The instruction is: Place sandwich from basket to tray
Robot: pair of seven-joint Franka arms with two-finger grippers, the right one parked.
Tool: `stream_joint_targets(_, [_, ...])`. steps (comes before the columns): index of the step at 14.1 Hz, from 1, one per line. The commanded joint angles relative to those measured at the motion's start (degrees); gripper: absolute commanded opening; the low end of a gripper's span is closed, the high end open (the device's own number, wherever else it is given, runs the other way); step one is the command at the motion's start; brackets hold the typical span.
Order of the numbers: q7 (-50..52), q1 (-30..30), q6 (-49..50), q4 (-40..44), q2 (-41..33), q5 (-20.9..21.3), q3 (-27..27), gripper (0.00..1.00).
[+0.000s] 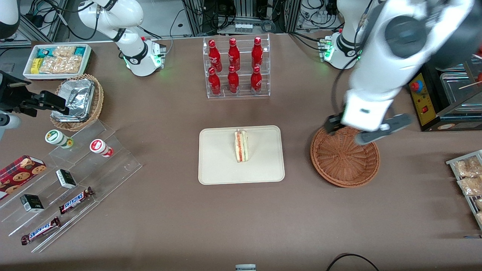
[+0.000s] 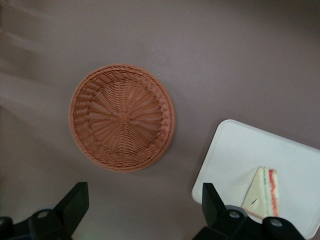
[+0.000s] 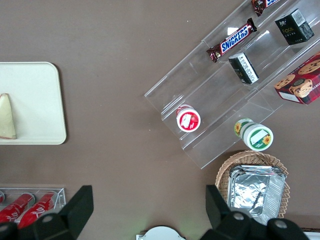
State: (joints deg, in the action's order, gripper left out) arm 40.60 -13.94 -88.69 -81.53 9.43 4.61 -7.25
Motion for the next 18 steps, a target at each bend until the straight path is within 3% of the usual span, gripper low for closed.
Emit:
stream_joint_targets(1, [-10.50,5.49,-0.70,-12.22,-10.80,-2.41,-0.57,1.00])
stream_joint_targets(4, [-21.58,10.24,-0.88,-19.97,-17.76,-3.11,-0.49,1.00])
stream_joint_targets(9, [-36.01,9.90,1.58,-21.13,-20.59,-3.29,5.92,1.00])
stream_joint_targets(11, [-36.21,9.90,1.59,-18.86,-19.54,-4.33,6.54,1.00])
stream_joint_targets(12, [-36.21,9.99,1.76,-16.75,-17.80,-7.21,6.63,1.00])
stream_joint_targets(18, [-37.61,10.34,0.27,-13.13,-14.45,-6.89,8.47,1.00])
